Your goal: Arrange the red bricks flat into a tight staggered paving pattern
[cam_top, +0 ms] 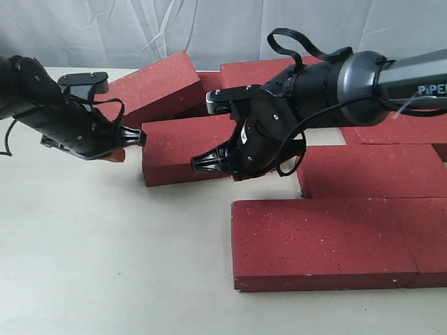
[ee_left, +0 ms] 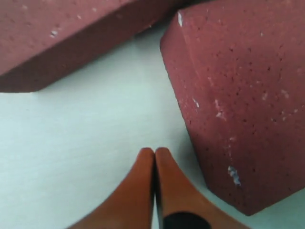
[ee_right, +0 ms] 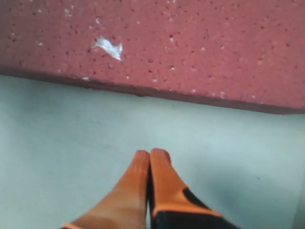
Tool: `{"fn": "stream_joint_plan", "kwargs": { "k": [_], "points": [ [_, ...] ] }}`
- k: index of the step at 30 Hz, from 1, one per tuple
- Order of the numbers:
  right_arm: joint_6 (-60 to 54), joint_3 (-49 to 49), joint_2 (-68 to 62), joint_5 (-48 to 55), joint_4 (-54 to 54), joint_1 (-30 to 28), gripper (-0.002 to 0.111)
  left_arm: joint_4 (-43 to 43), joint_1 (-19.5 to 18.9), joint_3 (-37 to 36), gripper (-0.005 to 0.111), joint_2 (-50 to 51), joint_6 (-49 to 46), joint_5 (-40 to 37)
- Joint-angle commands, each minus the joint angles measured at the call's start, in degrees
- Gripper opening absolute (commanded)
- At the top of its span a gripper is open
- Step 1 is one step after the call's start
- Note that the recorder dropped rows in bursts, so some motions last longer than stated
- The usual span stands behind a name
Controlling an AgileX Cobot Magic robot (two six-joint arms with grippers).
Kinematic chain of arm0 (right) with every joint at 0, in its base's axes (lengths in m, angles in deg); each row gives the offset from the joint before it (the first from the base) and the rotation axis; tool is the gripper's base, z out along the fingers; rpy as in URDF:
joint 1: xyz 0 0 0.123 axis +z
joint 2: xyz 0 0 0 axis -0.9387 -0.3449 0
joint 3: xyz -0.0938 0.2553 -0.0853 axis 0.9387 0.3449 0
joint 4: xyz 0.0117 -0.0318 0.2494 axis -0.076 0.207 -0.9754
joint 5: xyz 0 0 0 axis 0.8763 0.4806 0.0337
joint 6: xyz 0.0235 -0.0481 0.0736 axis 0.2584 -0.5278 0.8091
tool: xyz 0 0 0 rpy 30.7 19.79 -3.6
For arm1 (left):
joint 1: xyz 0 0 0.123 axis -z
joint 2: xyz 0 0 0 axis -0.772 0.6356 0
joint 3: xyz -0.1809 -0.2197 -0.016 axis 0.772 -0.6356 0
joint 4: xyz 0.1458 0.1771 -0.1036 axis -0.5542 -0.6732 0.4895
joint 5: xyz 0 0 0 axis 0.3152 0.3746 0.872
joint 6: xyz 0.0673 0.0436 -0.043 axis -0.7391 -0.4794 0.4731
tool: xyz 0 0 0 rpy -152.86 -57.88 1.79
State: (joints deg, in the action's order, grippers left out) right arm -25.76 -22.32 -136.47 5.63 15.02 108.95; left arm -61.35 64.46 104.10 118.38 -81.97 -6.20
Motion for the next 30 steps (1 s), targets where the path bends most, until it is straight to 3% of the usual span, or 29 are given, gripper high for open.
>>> {"fn": "stream_joint_plan", "kwargs": {
  "k": [1, 12, 30],
  "points": [
    [0.0, 0.12, -1.08, -4.4, -3.46, -0.39, -0.001, 0.58, 1.63, 2.18, 0.0, 4.05, 0.4, 2.58],
    [0.0, 0.12, -5.13, -11.32, -1.65, -0.43, -0.001, 3.73, 4.95, 11.5, 0.0, 11.01, -0.72, 5.28],
    [0.0, 0.12, -7.54, -19.92, 5.23, -0.43, -0.001, 0.91, 4.77, 13.1, 0.0, 12.24, -0.72, 11.23]
  ]
}}
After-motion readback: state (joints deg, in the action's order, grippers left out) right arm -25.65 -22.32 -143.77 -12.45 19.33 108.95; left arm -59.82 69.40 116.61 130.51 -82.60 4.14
